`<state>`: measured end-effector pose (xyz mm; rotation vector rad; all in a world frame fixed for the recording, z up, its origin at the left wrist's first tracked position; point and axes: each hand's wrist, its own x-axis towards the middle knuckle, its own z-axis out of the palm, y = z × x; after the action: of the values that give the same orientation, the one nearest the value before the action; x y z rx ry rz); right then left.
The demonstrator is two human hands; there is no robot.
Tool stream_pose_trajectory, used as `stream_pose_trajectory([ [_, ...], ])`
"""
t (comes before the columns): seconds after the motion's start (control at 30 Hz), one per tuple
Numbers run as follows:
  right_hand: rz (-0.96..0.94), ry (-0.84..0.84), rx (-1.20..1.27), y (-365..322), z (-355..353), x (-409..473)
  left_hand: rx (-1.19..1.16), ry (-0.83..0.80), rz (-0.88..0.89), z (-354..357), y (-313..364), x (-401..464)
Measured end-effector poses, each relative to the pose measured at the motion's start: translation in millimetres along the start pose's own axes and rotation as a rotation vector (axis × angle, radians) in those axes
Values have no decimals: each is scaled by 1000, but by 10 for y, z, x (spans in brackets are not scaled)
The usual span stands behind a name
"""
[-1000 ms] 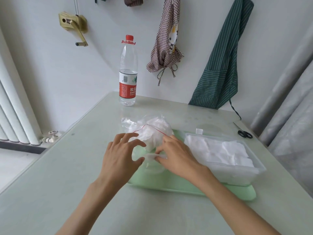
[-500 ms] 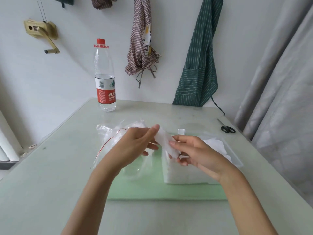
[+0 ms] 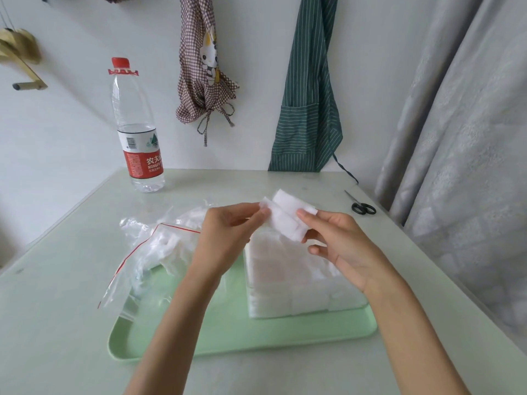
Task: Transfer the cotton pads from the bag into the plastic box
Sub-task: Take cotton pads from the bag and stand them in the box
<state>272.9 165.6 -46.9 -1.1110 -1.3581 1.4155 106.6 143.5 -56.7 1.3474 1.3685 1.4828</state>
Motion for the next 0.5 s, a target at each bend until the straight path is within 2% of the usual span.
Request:
stream_pose_trajectory([
  [0.07, 11, -18, -2, 22, 10, 13, -6, 17, 44, 6, 1, 2],
  [0.17, 30, -17, 17, 56, 6, 30, 103, 3, 117, -46, -4, 21],
  [0.23, 43, -19, 26, 63, -3, 32, 129, -37, 103, -105, 26, 24],
  [0.3, 29, -34, 13, 65, -35, 34, 60, -72, -11, -169, 66, 26],
  [0.4, -21, -67, 20, 33, -76, 18, -80, -179, -286, -235, 94, 34],
  [0.5, -31, -82, -56, 17, -58, 1, -97, -298, -347, -206, 65, 27],
])
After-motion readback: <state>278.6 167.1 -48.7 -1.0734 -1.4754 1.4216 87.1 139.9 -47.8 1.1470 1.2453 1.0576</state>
